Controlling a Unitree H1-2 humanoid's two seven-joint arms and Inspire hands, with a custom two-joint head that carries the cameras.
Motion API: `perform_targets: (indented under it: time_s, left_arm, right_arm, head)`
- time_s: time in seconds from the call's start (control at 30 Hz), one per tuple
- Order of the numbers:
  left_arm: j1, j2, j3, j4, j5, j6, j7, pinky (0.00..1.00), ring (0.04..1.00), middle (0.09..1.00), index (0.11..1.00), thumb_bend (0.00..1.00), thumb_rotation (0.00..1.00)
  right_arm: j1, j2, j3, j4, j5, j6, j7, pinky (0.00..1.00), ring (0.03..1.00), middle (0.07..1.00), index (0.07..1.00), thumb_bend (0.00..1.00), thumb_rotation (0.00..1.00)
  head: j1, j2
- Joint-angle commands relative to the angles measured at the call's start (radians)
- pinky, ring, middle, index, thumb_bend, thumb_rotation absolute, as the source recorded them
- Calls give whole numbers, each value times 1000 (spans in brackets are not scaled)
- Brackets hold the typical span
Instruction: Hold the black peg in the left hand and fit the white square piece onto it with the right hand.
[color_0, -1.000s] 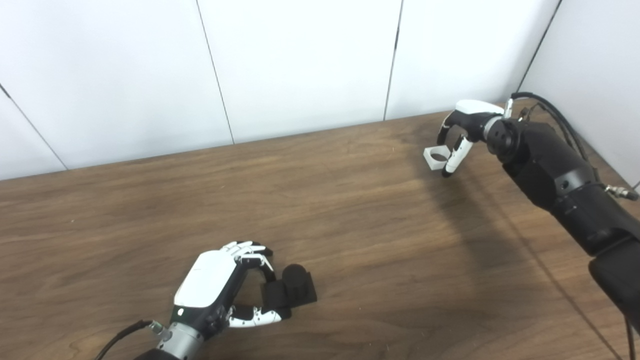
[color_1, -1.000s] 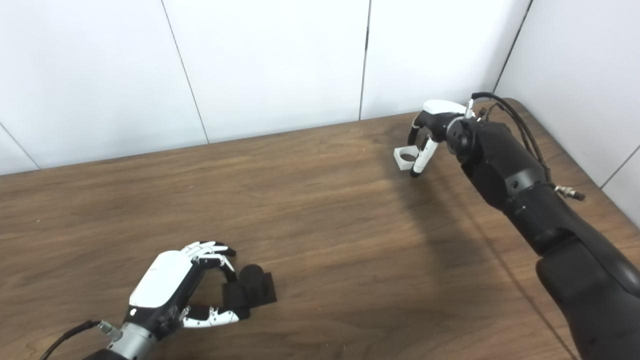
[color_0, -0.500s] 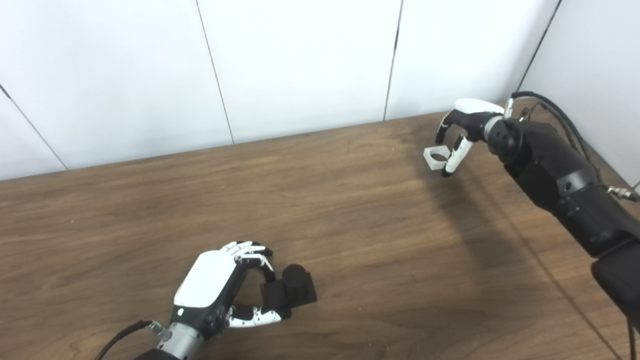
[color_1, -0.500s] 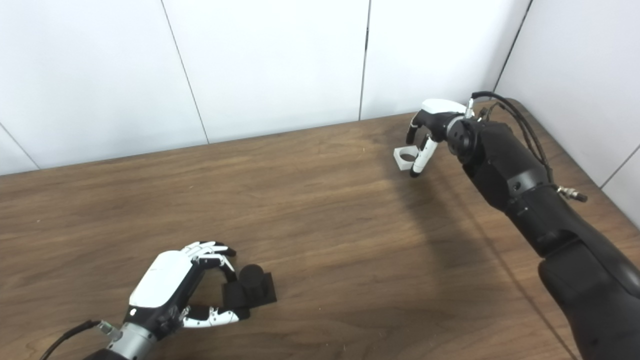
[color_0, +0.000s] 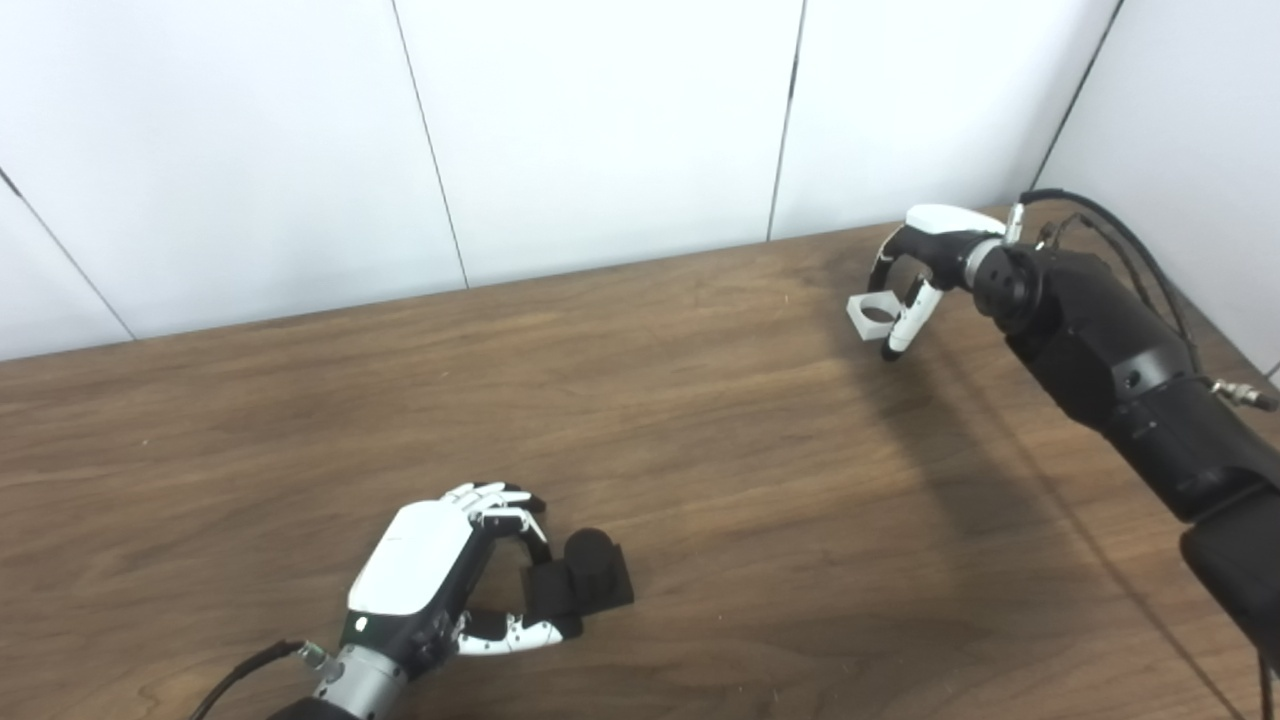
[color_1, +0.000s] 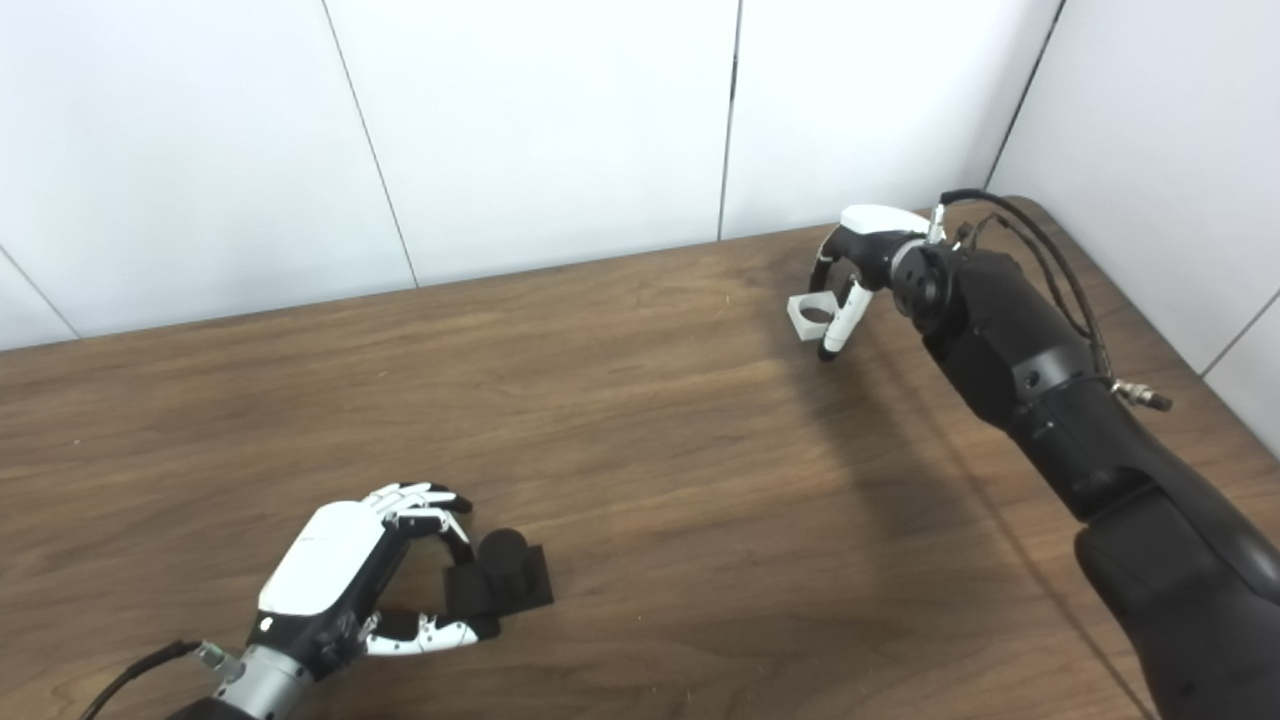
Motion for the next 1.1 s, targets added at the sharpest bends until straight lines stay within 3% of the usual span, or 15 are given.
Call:
perform_targets:
  time_s: [0.0,0.33,0.37,0.4,0.47,0.7,0.9,1.07]
  left_arm:
    - [38,21,-21,21,9,11,-76,878,828,779,486,519,47]
    - [41,20,-21,9,9,20,-84,884,831,781,487,519,47]
    - [42,19,-21,8,8,21,-86,885,831,782,487,519,47]
    - [43,19,-21,7,7,22,-87,885,831,782,487,519,47]
    - [44,17,-19,3,1,27,-91,885,832,783,487,519,46]
    - [48,11,-14,-16,-7,37,-107,883,835,784,487,518,46]
    - [49,12,-10,-11,-6,30,-104,882,834,784,487,518,46]
    - [50,11,-7,-12,-5,32,-105,885,833,782,487,518,46]
  right_arm:
    - [-28,-21,-25,-32,1,12,-21,930,974,894,649,864,139]
    - [-27,-18,-40,-21,19,13,-28,922,948,860,597,853,104]
    - [-27,-17,-40,-20,19,17,-28,922,945,856,545,693,121]
    - [-25,-18,-39,-22,17,20,-26,918,936,845,519,611,129]
    - [-24,-18,-34,-24,7,30,-25,902,921,822,496,541,133]
    - [-20,-19,-27,-22,10,28,-24,703,771,721,487,520,130]
    - [-12,-21,-25,-31,11,24,-26,708,763,711,486,521,129]
    - [0,-19,-27,-45,10,30,-30,767,827,747,487,520,129]
  head:
    - [-1,5]
    - [1,8]
    - [3,9]
    - [3,9]
    - [3,11]
    - [3,11]
    - [2,12]
    - [1,12]
